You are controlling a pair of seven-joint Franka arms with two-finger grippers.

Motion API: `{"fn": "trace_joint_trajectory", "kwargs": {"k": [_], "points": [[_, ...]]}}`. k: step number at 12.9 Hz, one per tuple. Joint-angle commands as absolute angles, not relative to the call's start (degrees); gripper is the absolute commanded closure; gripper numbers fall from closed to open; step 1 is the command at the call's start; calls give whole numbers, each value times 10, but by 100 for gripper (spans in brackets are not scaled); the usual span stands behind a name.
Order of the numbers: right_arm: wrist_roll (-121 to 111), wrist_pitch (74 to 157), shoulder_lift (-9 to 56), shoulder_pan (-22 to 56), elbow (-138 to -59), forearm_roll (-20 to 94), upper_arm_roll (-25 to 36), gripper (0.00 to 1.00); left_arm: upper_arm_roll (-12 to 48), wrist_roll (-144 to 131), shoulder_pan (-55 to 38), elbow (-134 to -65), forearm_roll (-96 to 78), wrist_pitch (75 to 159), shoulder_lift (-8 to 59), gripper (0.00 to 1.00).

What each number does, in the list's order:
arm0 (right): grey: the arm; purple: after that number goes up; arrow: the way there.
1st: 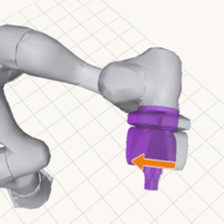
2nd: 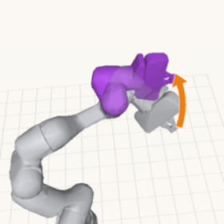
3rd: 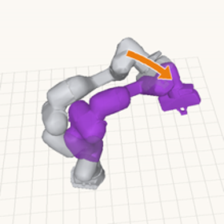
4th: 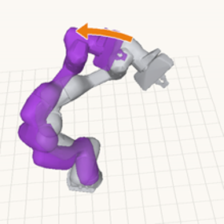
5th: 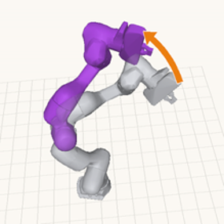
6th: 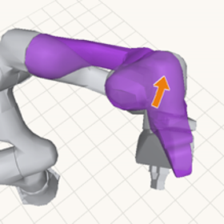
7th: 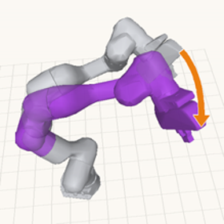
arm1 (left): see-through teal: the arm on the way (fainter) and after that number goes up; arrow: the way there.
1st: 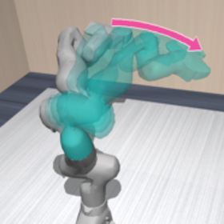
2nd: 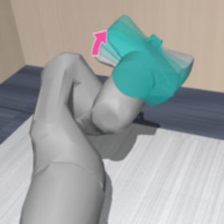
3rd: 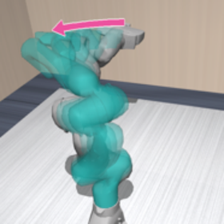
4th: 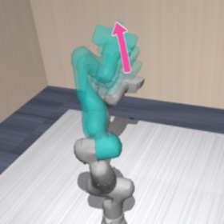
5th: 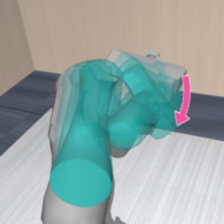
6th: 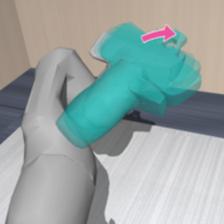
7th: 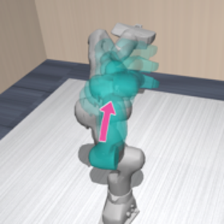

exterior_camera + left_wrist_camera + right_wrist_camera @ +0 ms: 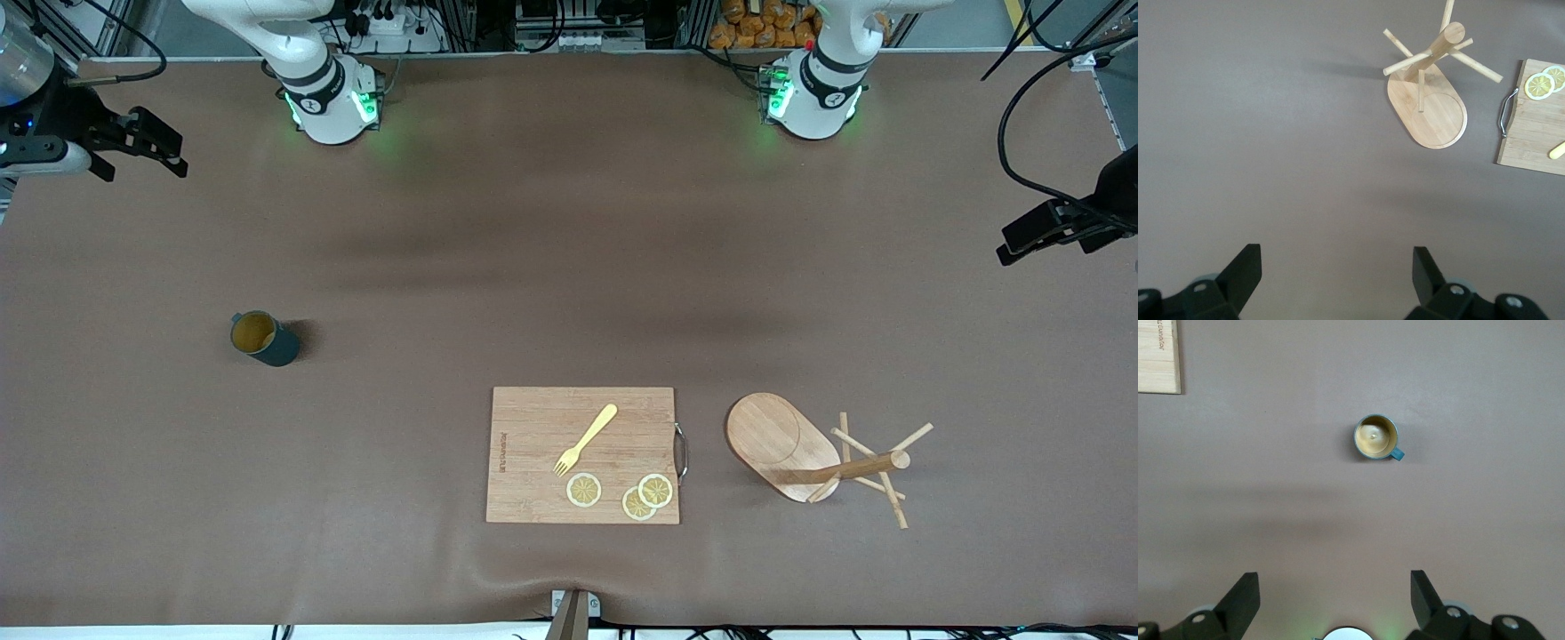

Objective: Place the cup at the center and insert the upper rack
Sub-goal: 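Reach the right gripper toward the teal mug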

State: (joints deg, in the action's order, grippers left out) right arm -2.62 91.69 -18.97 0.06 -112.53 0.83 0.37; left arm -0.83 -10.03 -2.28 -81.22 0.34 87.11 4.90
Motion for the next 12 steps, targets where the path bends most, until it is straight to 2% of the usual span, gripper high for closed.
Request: {"fn": "trace_joint_trajectory", "kwargs": {"k": [1,7,10,12], "points": [[-18,921,-200,-7,-1136,1,-2,0,-7,-98,-25,-816,13,869,40,0],[-5,938,-179,-5,-1131,3,-2,0,7,-97,-30,-810,10,869,40,0],[79,950,-122,-4,-1115,25,-2,0,9,-93,-28,-814,8,868,34,0],[167,954,-71,-1,-1094,80,-2,0,15,-95,-26,-823,7,862,28,0]]}}
